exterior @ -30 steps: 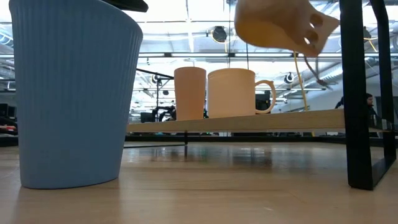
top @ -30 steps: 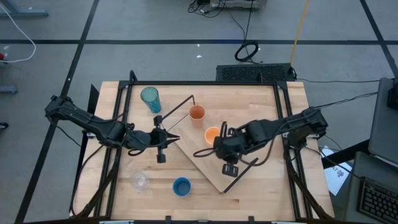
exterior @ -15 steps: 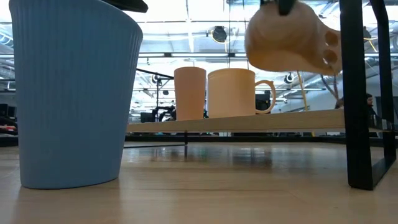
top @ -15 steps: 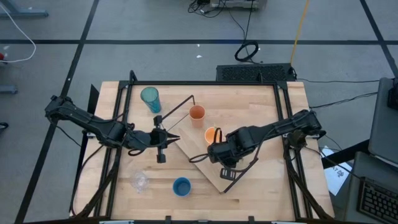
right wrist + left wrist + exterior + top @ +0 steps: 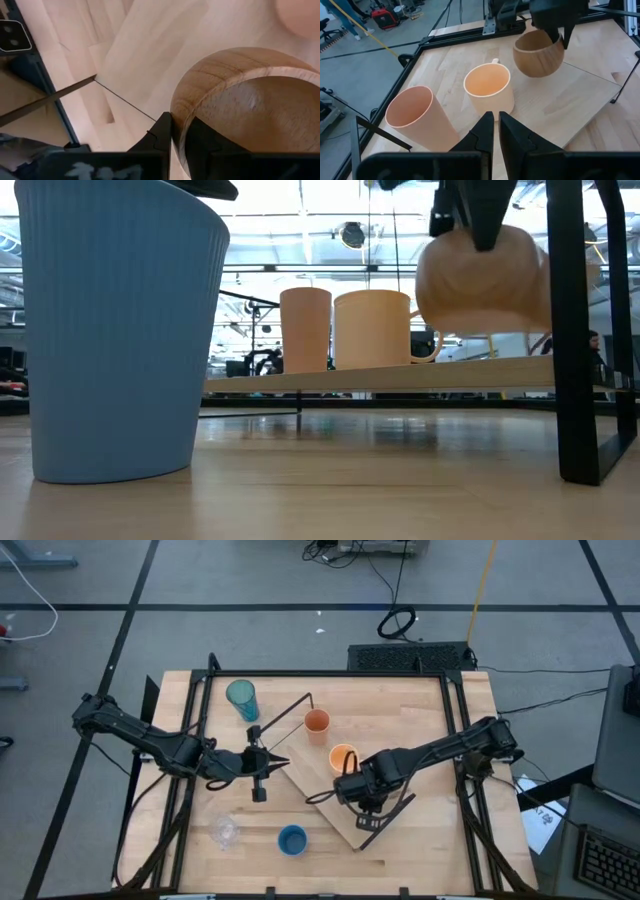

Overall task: Stack small to large cups/mugs on shelf
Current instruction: Put the brown mug on the shelf

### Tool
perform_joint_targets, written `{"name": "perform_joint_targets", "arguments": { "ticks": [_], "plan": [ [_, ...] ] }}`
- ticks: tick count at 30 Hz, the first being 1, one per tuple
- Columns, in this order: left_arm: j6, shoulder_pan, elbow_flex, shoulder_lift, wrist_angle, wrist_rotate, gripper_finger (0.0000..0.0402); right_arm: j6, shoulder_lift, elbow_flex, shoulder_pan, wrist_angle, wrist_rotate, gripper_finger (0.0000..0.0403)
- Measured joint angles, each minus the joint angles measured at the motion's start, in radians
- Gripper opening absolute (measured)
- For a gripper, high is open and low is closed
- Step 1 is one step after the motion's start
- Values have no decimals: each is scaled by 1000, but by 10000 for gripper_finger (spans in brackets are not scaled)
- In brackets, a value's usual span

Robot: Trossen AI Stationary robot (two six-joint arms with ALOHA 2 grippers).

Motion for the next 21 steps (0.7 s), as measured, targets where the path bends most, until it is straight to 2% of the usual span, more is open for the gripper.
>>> {"name": "perform_joint_targets", "arguments": {
  "ticks": [12,21],
  "plan": [
    [0,0,0,0,4,0,31,-3,0,-76,0,61,-26,20],
    [0,0,0,0,4,0,31,7,0,-80,0,69,-26,20]
  ]
}}
